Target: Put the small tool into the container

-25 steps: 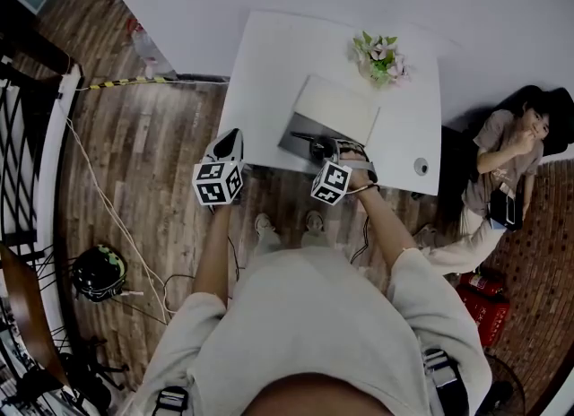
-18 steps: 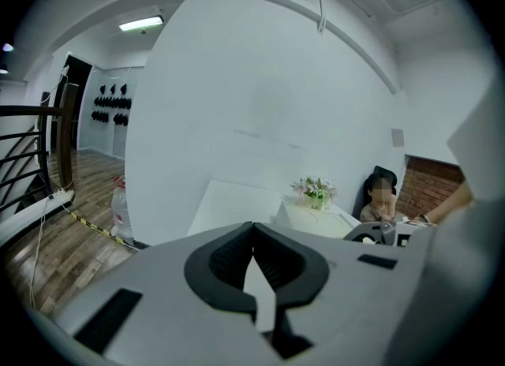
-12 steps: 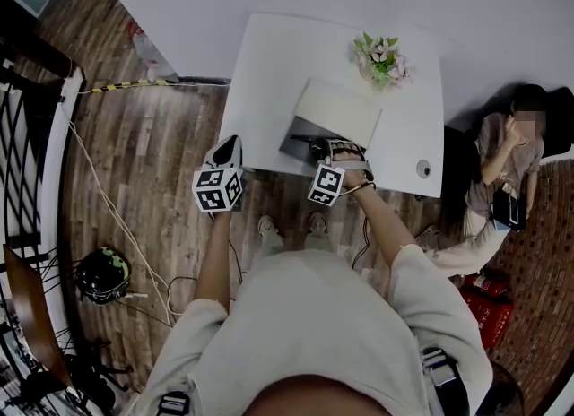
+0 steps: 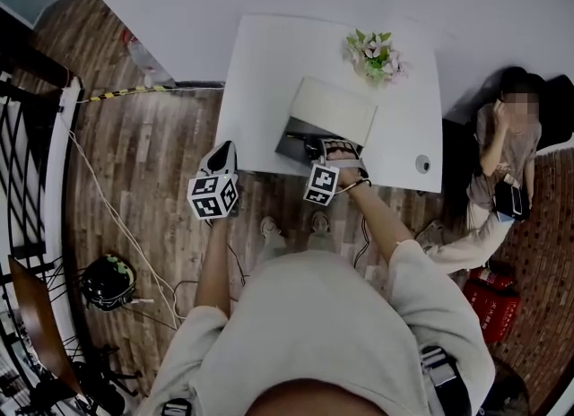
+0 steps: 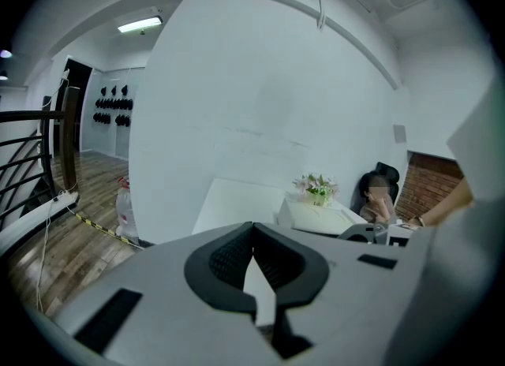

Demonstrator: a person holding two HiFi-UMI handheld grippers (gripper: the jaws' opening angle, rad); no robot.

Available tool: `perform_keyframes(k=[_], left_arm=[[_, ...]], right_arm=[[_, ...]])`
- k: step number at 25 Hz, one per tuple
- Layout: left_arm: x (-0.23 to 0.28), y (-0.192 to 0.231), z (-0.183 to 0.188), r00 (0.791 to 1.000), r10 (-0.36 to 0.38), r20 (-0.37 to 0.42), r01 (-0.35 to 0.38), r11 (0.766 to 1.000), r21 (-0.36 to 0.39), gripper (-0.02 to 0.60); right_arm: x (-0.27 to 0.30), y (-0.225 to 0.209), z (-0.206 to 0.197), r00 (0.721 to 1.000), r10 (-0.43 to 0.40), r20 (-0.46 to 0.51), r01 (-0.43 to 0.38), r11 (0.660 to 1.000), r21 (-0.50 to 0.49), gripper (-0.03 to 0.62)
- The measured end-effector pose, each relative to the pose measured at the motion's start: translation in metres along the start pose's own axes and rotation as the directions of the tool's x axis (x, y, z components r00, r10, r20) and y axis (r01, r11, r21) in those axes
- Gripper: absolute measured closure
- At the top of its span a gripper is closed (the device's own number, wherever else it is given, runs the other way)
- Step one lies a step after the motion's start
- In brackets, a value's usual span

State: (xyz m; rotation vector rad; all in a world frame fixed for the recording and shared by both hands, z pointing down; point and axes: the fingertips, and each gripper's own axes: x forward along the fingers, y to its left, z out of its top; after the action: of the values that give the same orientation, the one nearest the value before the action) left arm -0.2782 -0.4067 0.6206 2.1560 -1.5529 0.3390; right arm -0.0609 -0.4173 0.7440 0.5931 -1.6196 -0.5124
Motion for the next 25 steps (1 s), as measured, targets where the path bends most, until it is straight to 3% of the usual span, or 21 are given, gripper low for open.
perform_keyframes(k=[13,18,25], left_arm=[[-0.005,-0.013,-0.005,1.000,0.009,-0.003,-0.009,1.000,0.003,0.572],[-0.009,-0.014,-0.008,1.000,0.015,-0.002,-0.015,1.000,-0.002,0.572],[-0.011,-0.017,-0.007,1.000,0.016,0.006,-0.016,1.000,0.000,0.572]], right_arm=[[-0.005,0.008,-0.001,0.998,0.046,0.050,-0.045,0.999,-0.017,0.559],[-0.009,0.002,0.001,0.997,0.044,0.069,-0.044,0.999,-0.006,0.514],[-0.010,-0.003,0.000,0.994,0.058,0.092,-0.057,0.998,-0.010,0.404]])
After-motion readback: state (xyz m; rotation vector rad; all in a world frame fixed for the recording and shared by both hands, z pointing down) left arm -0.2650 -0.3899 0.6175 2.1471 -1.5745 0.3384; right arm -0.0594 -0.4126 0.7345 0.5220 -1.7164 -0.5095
